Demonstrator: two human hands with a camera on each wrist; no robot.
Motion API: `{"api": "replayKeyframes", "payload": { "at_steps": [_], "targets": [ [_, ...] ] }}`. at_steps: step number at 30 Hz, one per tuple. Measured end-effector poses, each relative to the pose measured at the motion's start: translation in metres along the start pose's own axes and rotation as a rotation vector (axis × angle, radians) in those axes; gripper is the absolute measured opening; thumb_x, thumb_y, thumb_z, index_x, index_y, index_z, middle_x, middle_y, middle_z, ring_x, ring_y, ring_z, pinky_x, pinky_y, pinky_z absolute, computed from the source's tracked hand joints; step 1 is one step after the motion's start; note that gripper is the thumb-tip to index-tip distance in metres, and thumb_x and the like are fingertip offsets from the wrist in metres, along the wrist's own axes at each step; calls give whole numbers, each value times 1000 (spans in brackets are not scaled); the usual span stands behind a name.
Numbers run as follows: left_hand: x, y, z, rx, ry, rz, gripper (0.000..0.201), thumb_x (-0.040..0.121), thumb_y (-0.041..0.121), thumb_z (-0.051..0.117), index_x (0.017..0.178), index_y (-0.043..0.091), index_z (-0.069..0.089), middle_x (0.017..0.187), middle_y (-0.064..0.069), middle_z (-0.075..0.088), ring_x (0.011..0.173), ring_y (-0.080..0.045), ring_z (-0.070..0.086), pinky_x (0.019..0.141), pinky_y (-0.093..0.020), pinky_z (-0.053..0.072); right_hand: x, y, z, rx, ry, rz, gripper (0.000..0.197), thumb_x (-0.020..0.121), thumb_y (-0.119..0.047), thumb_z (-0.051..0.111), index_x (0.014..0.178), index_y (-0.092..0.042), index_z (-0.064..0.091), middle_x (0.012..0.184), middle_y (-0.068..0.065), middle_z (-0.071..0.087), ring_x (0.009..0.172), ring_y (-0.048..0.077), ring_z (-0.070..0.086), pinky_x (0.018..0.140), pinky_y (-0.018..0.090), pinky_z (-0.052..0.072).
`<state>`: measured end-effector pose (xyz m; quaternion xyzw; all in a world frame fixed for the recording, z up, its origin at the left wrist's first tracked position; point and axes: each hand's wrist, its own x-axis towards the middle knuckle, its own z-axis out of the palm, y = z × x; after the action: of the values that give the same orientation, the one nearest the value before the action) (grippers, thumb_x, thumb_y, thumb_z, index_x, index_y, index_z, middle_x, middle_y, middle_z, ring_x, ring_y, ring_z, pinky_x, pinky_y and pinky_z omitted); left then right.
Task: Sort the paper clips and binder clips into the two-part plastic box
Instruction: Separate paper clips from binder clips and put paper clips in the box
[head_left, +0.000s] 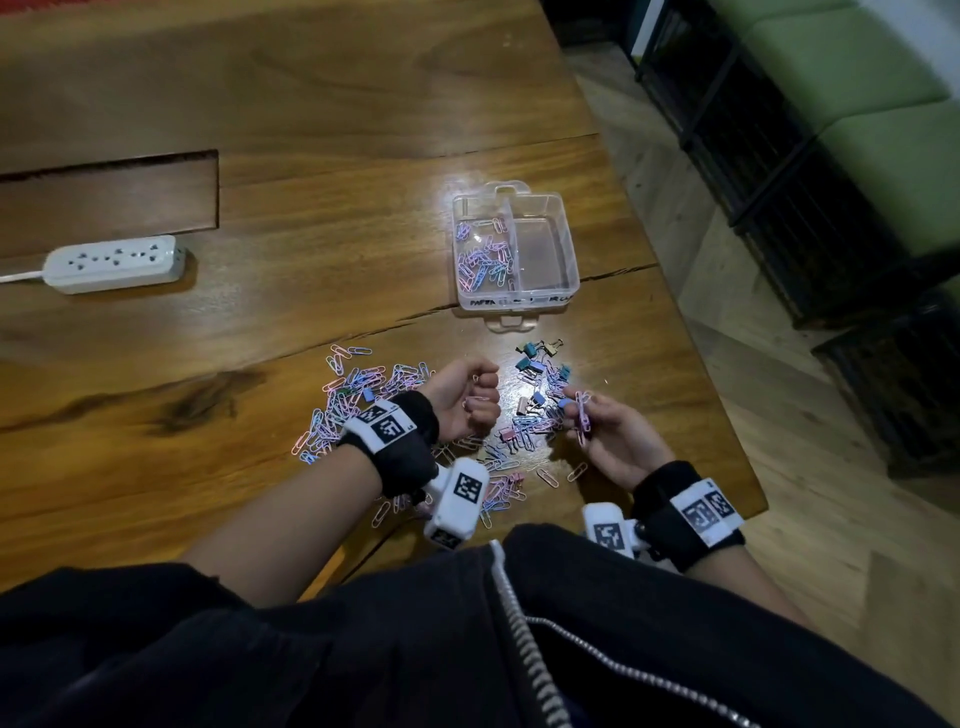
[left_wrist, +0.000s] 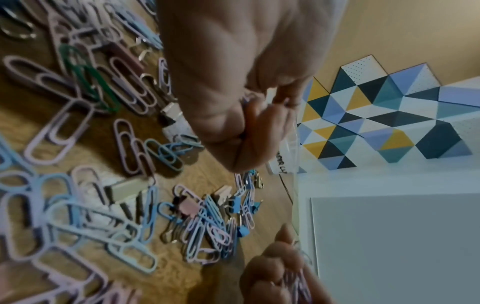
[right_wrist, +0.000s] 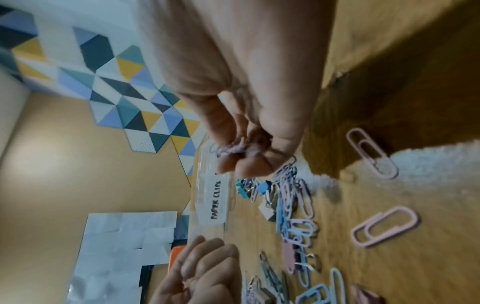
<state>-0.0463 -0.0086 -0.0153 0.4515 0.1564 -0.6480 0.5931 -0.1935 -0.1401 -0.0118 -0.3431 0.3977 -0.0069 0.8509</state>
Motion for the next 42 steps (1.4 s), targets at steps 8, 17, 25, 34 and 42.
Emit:
{"api": "replayKeyframes", "payload": {
  "at_steps": [8,17,25,34,42],
  "targets": [
    [-4,-4,4,171,-11,8,31,98,17,30,71,10,44,60,-3,48,42,-9,41,36,-16,39,13,11,7,-877,185,-225,23,94,-11,38,75,-17,49,77,-3,51,71,10,47,75,30,45],
    [0,-16,22,1543,289,349,22,80,32,67,84,14,54,87,-2,59,76,-14,50,68,-27,42,24,30,5,-1564,216,-311,32,77,-29,66,98,-10,51,107,7,50,97,19,48,89,32,43],
    [10,-36,34,2024,317,528,50,80,34,65,120,9,49,121,-10,50,113,-27,50,92,-40,47,18,28,-2,-1425,169,-396,10,85,-14,57,77,-10,53,86,9,50,80,22,48,72,27,34],
    [12,-36,29,2174,241,645,24,92,17,50,110,2,55,107,-11,55,97,-25,56,85,-40,53,-11,-2,-13,-372,75,-134,22,91,1,40,88,-13,57,72,4,51,59,12,48,44,16,45],
    [9,-17,17,1479,246,534,16,88,15,53,72,11,54,75,4,49,71,-12,51,66,-18,46,-13,4,-26,-205,17,30,29,94,-18,33,75,-8,52,67,3,49,51,9,50,45,16,42]
  ]
}}
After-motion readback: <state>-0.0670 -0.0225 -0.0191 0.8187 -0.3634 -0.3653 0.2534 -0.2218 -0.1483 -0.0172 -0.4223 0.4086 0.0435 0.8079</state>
